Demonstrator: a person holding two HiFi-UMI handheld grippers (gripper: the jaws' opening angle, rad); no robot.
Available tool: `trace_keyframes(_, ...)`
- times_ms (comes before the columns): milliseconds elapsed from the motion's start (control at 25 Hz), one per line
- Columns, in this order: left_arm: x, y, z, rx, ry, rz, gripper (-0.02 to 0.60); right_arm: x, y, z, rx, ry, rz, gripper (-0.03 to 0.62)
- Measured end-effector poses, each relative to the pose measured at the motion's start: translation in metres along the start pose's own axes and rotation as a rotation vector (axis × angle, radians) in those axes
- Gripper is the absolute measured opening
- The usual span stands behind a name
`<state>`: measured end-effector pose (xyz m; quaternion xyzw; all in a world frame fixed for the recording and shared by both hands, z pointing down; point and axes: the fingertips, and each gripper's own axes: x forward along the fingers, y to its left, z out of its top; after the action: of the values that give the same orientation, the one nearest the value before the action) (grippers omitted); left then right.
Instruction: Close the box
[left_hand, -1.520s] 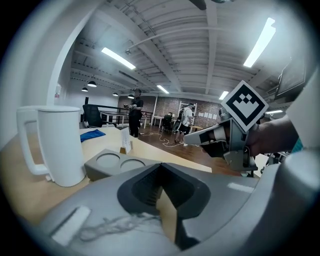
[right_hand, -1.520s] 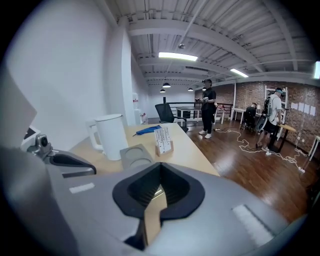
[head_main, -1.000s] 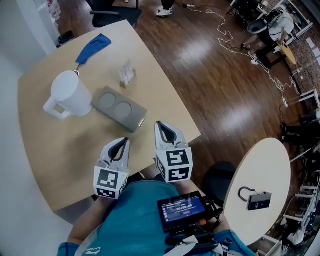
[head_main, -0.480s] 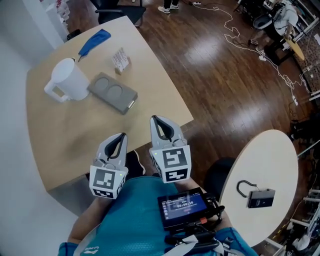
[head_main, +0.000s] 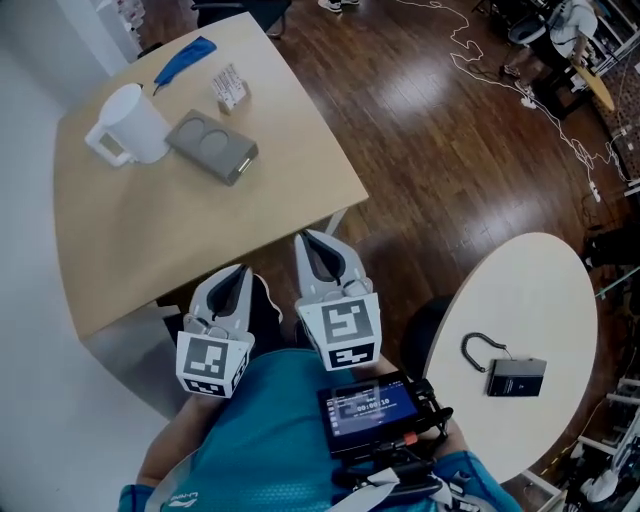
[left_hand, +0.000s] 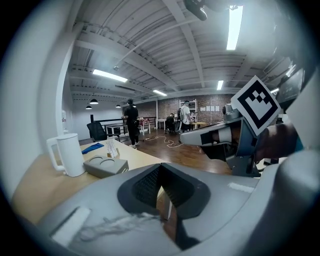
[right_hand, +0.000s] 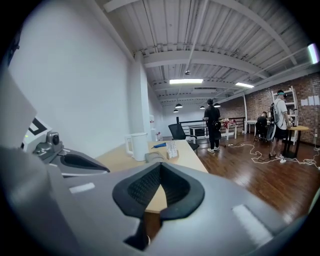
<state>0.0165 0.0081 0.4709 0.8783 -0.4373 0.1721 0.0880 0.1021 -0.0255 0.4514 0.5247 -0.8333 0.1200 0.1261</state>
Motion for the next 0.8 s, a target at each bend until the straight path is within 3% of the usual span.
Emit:
trace_keyframes(360, -0.026, -0.020, 0.003, 0.034, -0.019, 0.013, -0.014, -0.033, 0.020, -0.007, -0.001, -0.021, 0.017, -0.006)
trace_keyframes(800, -0.085, 0.008, -0.036, -0.043, -0.023, 0.089, -0.014, -0.049, 0.070, -0.028, -0.013, 0.012, -0.012, -0.006)
